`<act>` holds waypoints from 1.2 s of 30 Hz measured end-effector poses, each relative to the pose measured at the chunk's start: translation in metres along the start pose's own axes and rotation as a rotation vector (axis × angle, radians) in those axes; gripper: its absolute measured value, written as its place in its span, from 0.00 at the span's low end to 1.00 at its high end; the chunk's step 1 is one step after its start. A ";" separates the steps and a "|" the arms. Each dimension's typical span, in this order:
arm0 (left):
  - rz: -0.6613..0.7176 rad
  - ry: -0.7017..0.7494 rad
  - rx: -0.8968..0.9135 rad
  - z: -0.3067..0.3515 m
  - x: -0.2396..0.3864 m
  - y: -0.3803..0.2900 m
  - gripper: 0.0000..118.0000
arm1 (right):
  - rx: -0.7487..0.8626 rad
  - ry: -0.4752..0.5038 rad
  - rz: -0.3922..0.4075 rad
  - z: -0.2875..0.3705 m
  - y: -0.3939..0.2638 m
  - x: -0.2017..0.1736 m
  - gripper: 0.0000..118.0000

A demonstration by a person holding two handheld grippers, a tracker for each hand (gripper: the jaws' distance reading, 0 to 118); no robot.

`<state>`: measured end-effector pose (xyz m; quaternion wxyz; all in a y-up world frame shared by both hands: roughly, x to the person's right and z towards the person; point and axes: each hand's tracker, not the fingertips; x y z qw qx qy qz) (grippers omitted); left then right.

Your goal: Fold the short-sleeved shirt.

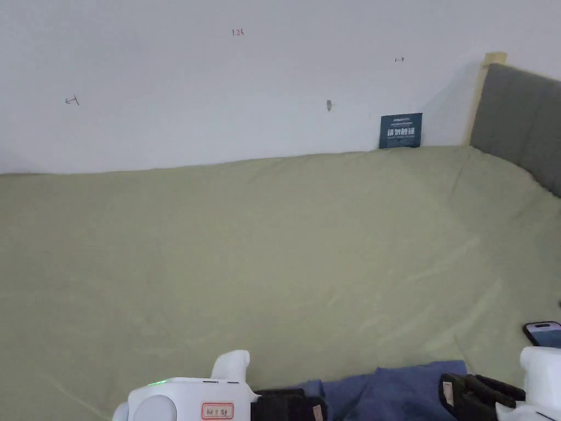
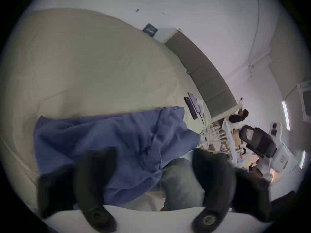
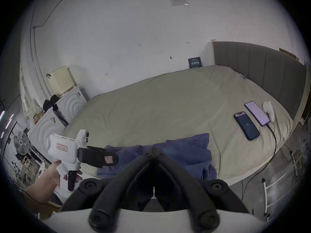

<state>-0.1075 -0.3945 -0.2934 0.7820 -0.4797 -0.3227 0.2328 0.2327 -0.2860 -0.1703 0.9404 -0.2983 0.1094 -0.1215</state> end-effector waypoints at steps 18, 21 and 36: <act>0.352 -0.165 0.092 -0.064 -0.052 -0.058 0.00 | 0.053 0.053 -0.003 0.027 -0.004 -0.014 0.00; 0.355 -0.235 0.129 -0.081 -0.042 -0.071 0.00 | 0.072 0.042 0.005 0.035 -0.002 -0.015 0.00; 0.256 -0.300 0.181 0.079 -0.091 -0.023 0.48 | 0.022 0.090 0.025 -0.002 0.007 -0.024 0.00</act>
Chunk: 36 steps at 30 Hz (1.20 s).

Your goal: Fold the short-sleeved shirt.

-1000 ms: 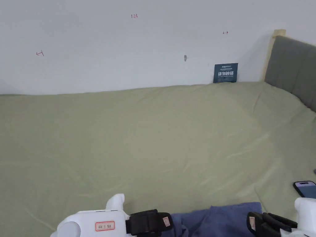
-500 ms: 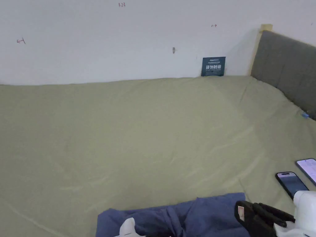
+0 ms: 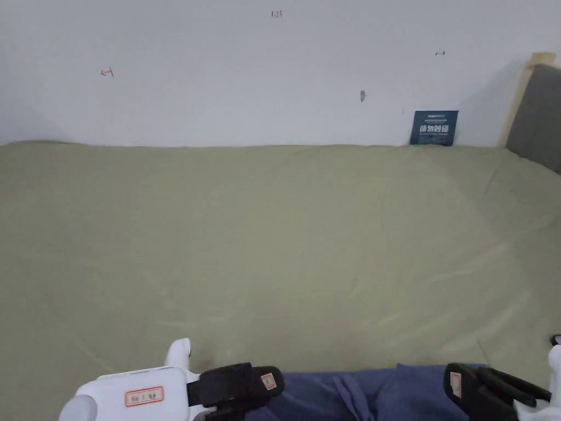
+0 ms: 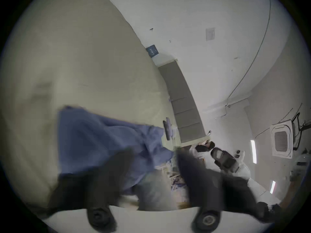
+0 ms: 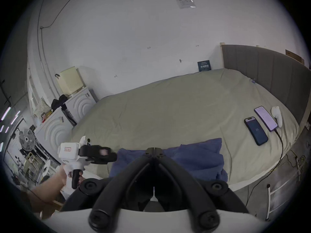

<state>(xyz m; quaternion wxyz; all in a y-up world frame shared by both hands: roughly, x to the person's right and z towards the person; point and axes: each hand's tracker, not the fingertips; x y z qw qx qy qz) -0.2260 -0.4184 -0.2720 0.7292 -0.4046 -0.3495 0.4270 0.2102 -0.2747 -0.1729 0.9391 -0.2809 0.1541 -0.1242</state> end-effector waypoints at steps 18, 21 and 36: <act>0.222 0.033 -0.084 -0.046 -0.057 -0.018 0.07 | -0.027 -0.007 0.000 0.003 -0.001 0.002 0.00; 0.101 0.192 -0.083 -0.038 -0.042 -0.019 0.07 | -0.051 -0.047 0.030 0.001 -0.002 0.001 0.00; -0.067 0.578 0.098 0.138 0.031 0.040 0.07 | -0.046 -0.009 0.087 -0.018 0.007 -0.015 0.00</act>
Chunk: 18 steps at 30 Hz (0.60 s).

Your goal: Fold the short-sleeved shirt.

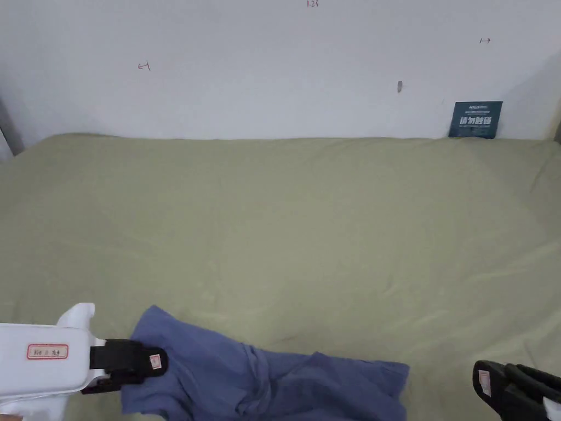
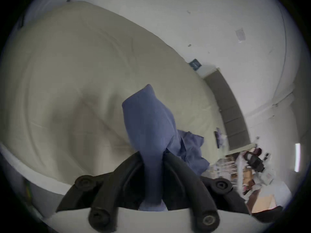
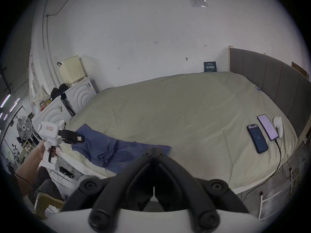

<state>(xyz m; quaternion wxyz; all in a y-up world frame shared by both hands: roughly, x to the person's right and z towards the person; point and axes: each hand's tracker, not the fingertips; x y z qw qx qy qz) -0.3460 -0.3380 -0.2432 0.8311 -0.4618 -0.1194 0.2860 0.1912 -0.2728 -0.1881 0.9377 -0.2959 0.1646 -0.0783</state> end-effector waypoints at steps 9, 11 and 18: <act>-0.076 0.194 0.037 -0.011 0.014 -0.013 0.07 | -0.038 0.037 0.013 -0.008 -0.002 -0.010 0.00; -0.132 0.153 0.019 -0.016 0.036 -0.011 0.07 | -0.039 0.034 0.008 -0.008 -0.003 -0.009 0.00; -0.279 0.043 -0.067 -0.079 0.124 -0.020 0.07 | -0.068 -0.020 0.011 -0.022 -0.003 -0.005 0.00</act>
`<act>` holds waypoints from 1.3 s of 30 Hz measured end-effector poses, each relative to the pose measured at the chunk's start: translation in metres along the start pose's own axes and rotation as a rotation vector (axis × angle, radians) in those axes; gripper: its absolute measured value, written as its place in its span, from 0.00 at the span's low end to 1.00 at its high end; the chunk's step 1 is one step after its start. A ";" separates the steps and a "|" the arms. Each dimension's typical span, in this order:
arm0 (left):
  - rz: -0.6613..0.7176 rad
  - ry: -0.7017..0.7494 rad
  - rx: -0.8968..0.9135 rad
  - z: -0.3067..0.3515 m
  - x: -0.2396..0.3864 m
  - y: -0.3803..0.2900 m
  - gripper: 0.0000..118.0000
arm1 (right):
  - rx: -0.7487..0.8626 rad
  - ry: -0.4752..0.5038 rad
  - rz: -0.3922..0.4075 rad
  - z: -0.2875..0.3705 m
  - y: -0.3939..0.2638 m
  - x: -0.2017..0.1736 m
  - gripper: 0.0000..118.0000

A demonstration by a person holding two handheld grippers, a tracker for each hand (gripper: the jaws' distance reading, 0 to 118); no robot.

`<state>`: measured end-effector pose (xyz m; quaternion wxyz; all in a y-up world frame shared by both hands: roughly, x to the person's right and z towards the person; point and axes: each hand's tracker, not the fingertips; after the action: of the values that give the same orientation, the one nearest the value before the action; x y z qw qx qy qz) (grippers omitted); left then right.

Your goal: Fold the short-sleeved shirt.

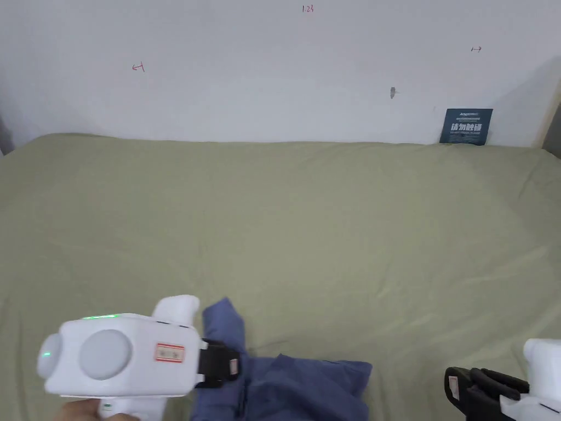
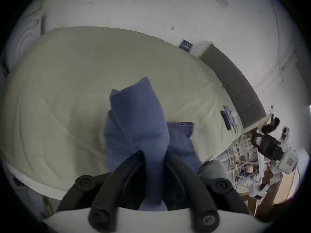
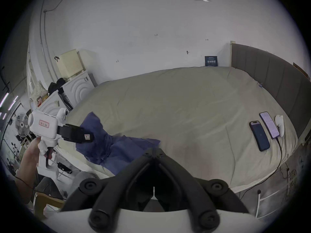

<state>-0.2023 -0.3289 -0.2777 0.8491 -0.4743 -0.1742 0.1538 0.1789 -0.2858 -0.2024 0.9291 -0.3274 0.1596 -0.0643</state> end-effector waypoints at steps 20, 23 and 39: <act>0.160 -0.457 -0.026 -0.051 0.007 -0.024 0.61 | -0.024 0.012 -0.016 -0.002 -0.007 0.004 0.00; 0.400 -0.545 0.020 -0.077 -0.022 -0.043 0.01 | -0.012 0.014 -0.012 0.003 -0.007 0.004 0.00; 0.301 -0.593 -0.031 -0.131 0.035 -0.065 0.00 | 0.032 0.012 -0.008 0.016 -0.002 0.003 0.00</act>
<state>-0.1066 -0.4449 -0.2802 0.7217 -0.4422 -0.3441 0.4064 0.1875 -0.2781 -0.1903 0.9329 -0.3128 0.1629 -0.0727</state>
